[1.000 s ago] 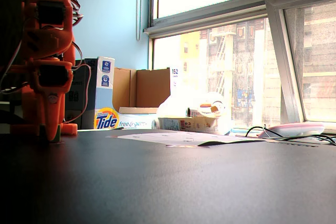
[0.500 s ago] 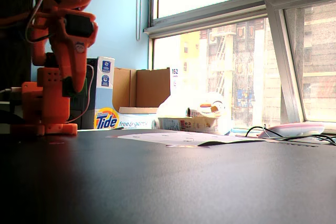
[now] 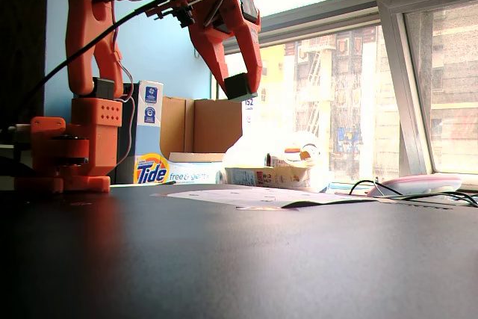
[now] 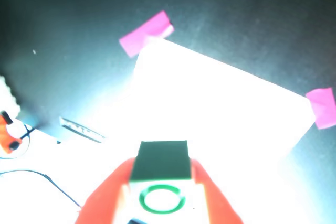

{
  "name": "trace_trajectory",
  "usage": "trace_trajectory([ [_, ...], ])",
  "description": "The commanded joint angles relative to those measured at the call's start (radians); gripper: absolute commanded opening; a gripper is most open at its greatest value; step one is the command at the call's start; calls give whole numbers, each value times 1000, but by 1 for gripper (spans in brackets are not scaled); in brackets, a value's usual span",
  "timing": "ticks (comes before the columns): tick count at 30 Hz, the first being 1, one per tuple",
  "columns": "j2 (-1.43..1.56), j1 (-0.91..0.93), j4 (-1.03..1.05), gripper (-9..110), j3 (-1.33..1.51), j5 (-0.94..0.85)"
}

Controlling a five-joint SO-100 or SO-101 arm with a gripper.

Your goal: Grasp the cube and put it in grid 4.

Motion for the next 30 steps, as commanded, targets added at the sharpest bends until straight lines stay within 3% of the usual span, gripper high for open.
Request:
trace_trajectory([
  [1, -43, -91, -37, 0, -51, 12],
  [16, -253, -396, -101, 0, -49, -2],
  [30, -430, -333, -236, 0, -161, -9],
])
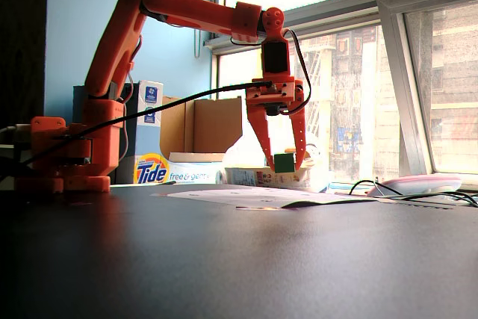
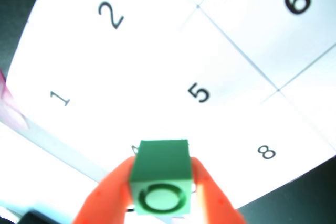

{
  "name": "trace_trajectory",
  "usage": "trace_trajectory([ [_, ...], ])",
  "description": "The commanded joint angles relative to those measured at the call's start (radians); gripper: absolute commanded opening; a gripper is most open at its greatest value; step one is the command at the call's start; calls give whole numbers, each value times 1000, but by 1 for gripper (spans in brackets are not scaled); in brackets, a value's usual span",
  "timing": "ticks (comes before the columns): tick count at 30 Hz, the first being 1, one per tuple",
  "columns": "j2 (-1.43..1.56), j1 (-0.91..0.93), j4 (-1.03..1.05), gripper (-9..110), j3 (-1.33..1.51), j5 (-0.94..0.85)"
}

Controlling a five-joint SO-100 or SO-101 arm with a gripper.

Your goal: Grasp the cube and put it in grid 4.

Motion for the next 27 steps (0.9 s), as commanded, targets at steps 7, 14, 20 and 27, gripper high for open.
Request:
trace_trajectory([
  [7, -83, 2, -25, 0, -192, -21],
  [14, -137, -72, -38, 0, -218, -12],
  [20, -166, -95, -40, 0, -232, -2],
  [27, -189, -104, -31, 14, -221, -74],
])
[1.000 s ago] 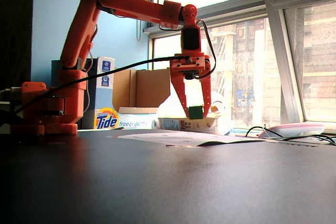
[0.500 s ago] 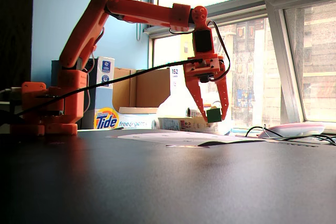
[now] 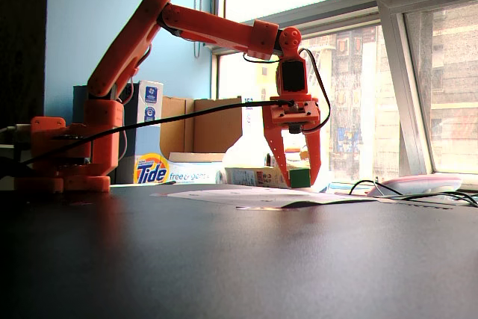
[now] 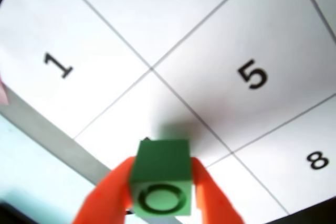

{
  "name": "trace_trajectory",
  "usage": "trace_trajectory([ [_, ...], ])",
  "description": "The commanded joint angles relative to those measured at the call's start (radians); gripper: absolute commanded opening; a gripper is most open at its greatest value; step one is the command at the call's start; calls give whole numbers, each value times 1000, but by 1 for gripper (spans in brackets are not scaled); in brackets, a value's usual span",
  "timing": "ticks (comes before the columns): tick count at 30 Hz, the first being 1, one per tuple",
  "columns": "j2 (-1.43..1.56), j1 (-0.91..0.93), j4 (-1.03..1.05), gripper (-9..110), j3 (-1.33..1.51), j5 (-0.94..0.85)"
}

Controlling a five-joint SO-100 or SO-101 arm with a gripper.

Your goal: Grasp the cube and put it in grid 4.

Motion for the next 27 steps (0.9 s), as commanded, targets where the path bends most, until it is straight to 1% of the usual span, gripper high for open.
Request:
trace_trajectory([
  [1, 12, -11, -2, 20, -51, -37],
  [3, 12, -11, 3, 30, -49, -41],
  [5, 15, -11, 11, 35, -48, -41],
  [12, 83, 14, 35, 36, -48, -60],
  [16, 225, 64, 77, 36, -52, -94],
  [20, 426, 138, 179, 36, -63, -115],
  [22, 528, 186, 230, 33, -61, -115],
  [23, 578, 213, 253, 30, -57, -115],
  [24, 627, 244, 278, 22, -52, -115],
  [25, 680, 279, 293, 10, -41, -109],
  [27, 784, 348, 310, 1, 6, -106],
])
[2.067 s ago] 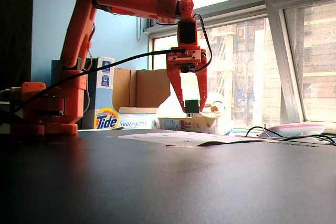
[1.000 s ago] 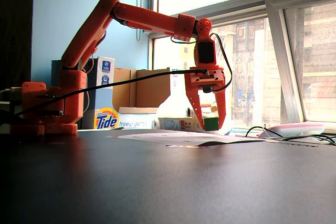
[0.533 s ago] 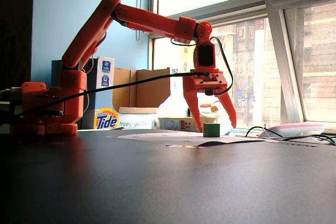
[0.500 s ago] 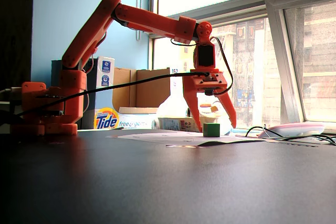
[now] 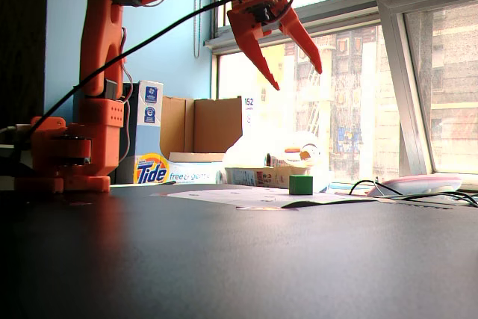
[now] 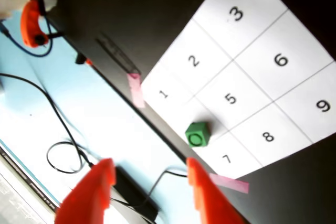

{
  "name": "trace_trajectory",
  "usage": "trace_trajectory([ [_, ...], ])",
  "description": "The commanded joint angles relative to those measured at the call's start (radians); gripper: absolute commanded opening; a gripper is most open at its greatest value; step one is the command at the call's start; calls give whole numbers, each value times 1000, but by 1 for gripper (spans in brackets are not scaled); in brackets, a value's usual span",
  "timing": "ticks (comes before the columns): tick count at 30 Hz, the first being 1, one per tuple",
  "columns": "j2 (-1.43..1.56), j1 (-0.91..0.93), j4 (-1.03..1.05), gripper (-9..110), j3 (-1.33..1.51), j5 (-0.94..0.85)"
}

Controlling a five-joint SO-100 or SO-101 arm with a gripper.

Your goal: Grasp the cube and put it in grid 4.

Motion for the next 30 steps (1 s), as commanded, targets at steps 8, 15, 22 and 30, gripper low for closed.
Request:
trace_trajectory([
  [8, 554, 416, 11, 0, 342, -37],
  [15, 900, 621, -233, 0, 894, -86],
  [22, 1175, 652, -390, 0, 1419, -72],
  [30, 1393, 672, -327, 0, 1686, -34],
])
